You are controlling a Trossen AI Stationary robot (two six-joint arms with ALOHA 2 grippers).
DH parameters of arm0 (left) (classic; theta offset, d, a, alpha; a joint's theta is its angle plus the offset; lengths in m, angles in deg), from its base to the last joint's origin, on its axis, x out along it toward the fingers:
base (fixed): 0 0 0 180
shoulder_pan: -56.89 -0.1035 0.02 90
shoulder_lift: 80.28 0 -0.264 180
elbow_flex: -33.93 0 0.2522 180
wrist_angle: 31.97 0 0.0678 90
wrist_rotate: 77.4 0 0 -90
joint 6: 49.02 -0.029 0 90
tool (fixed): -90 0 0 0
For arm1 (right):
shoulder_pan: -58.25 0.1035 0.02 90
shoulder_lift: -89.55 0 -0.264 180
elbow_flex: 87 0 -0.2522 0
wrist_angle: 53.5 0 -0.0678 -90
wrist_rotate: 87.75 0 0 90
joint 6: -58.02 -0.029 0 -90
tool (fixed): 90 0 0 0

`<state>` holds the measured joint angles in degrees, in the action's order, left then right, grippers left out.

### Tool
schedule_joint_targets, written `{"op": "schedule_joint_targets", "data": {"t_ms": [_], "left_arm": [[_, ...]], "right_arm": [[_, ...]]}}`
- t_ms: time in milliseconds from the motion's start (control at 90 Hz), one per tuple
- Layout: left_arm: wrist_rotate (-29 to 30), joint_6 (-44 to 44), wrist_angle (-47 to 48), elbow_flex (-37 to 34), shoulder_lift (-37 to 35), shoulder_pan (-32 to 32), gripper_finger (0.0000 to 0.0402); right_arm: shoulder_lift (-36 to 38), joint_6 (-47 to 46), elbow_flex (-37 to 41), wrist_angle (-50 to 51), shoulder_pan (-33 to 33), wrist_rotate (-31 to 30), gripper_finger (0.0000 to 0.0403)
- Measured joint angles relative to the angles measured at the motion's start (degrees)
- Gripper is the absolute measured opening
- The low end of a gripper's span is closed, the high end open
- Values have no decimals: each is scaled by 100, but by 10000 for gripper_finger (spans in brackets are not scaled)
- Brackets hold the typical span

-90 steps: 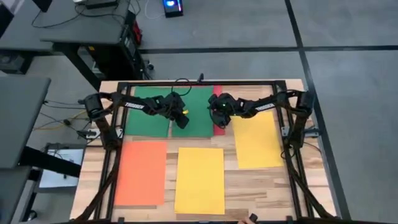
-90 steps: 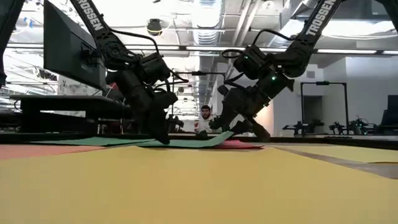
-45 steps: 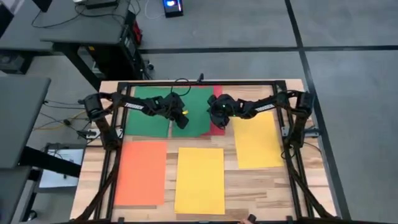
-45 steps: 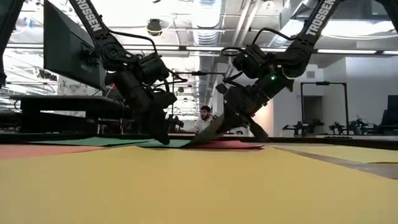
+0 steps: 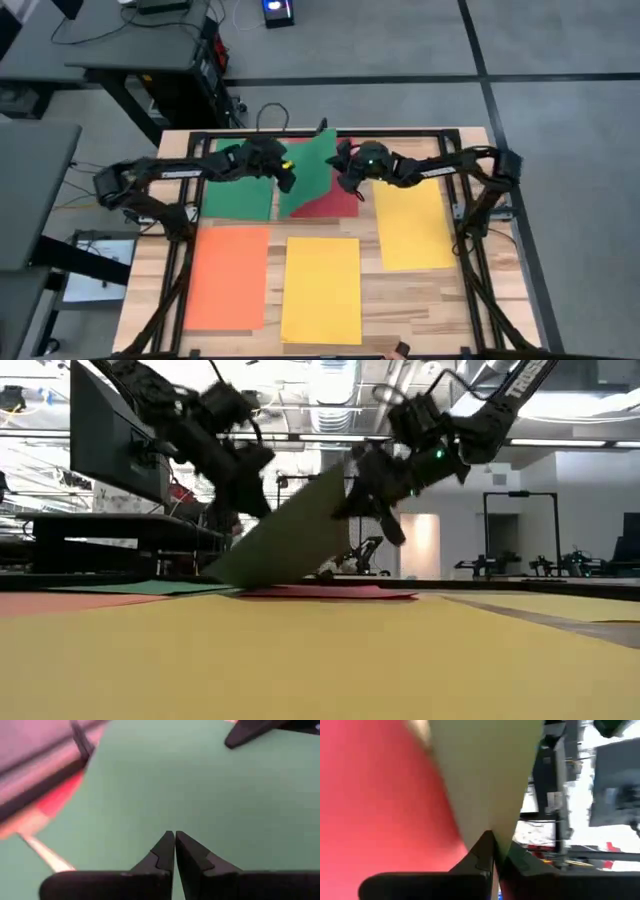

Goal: Organize paper
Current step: Stack the green paper on top of the green paper

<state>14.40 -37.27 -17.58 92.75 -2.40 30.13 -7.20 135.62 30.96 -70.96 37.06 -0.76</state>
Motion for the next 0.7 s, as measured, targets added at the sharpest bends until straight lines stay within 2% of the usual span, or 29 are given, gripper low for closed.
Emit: {"op": "schedule_joint_targets", "data": {"t_ms": [156,333,522,700], "left_arm": [[-15,-351,4,9,-662,135,8],[-44,-667,-68,15,-835,777,53],[736,-745,-99,15,-783,1455,103],[942,-780,-68,20,-1037,1737,128]], "right_arm": [[394,-29,-131,61,58,-2,0],[471,-202,-542,532,56,-4,0],[468,-409,-950,992,5,-12,0],[467,-409,-1086,1266,4,-15,0]]}}
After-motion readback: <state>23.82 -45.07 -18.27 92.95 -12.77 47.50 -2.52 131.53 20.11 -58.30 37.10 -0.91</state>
